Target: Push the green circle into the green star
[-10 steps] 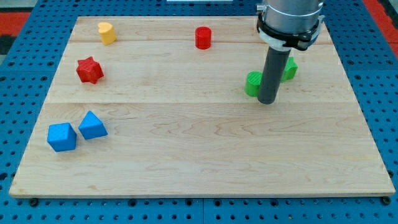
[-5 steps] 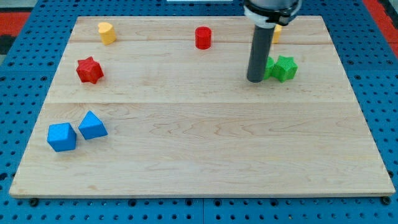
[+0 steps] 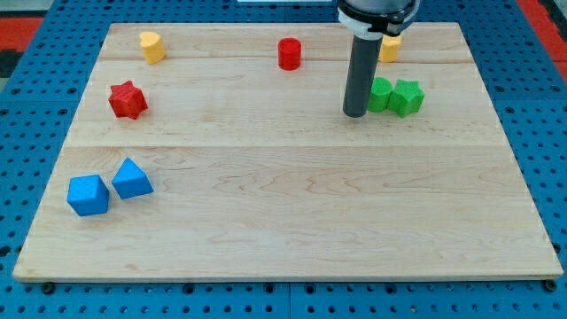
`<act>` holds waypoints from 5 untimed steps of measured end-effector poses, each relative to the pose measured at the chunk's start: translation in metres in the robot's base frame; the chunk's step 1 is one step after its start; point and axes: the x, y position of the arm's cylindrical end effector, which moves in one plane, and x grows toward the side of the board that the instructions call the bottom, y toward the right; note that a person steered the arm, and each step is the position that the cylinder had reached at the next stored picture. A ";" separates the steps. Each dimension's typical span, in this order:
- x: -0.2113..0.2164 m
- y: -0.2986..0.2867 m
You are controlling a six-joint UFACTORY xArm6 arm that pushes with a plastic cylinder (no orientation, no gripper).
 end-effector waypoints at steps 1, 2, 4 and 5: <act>0.000 0.003; 0.000 0.008; 0.025 0.012; 0.009 -0.021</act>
